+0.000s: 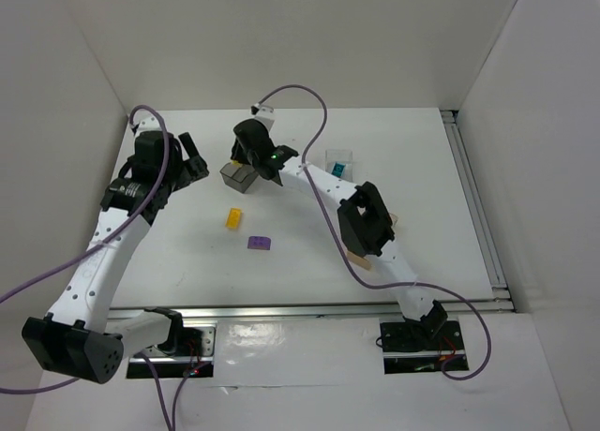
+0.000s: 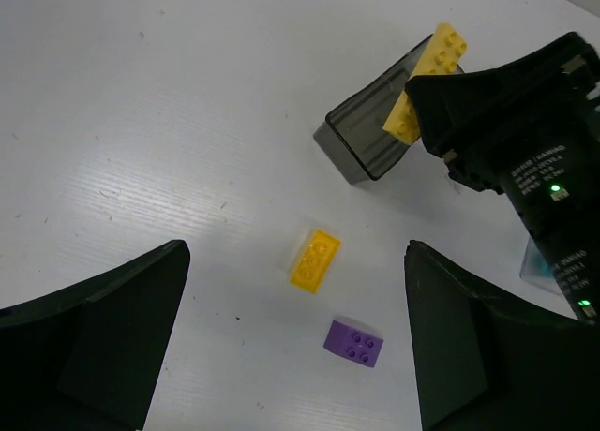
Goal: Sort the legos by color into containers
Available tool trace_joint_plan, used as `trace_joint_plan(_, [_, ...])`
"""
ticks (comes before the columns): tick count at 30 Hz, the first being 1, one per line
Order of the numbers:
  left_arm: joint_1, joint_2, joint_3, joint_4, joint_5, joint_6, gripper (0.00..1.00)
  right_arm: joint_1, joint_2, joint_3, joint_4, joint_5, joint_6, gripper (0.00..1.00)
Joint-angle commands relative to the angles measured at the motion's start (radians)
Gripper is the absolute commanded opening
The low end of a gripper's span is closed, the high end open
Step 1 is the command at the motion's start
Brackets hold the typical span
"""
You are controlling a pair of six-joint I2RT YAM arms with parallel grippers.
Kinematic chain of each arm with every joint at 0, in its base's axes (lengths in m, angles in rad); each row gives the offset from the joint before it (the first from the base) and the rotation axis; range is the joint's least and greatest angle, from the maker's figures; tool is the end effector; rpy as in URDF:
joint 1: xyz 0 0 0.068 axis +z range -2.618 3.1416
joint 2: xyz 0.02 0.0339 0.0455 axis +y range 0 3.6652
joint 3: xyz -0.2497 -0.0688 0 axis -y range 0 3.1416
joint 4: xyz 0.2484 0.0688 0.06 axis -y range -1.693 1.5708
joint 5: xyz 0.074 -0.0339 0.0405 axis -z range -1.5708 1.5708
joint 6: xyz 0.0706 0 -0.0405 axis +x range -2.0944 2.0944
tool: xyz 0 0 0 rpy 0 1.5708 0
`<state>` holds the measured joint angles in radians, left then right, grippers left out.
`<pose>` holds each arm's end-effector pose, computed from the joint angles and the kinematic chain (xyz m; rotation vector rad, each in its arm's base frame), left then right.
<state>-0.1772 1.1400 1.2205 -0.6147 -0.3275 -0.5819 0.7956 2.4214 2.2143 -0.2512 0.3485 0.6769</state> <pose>0.2793 -0.0270 0.3485 -0.6062 1.9855 -0.1195 0.4294 0.4038 0.2237 0.1017 2.0464 0.5847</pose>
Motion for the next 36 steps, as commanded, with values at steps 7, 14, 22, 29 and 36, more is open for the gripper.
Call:
trace_joint_plan(7, [0.005,-0.022,-0.015,0.015,-0.001,0.028,0.99,-0.062,0.117,0.131,0.049,-0.039,0.039,0.35])
trace_joint_plan(14, [0.015,0.046,0.007,-0.014,0.037,0.063,0.99,-0.053,0.087,0.133,0.050,-0.052,0.016,0.80])
trace_joint_plan(22, [-0.033,0.165,-0.027,0.023,0.140,0.128,0.94,-0.085,-0.358,-0.251,0.015,-0.039,-0.075,0.81])
trace_joint_plan(29, [-0.105,0.322,-0.090,0.072,0.113,0.104,0.98,-0.107,-0.859,-0.875,0.039,0.038,-0.080,0.85])
trace_joint_plan(36, [-0.186,0.484,-0.040,0.107,0.068,0.094,0.94,-0.141,-1.131,-1.128,-0.049,0.044,-0.068,0.86])
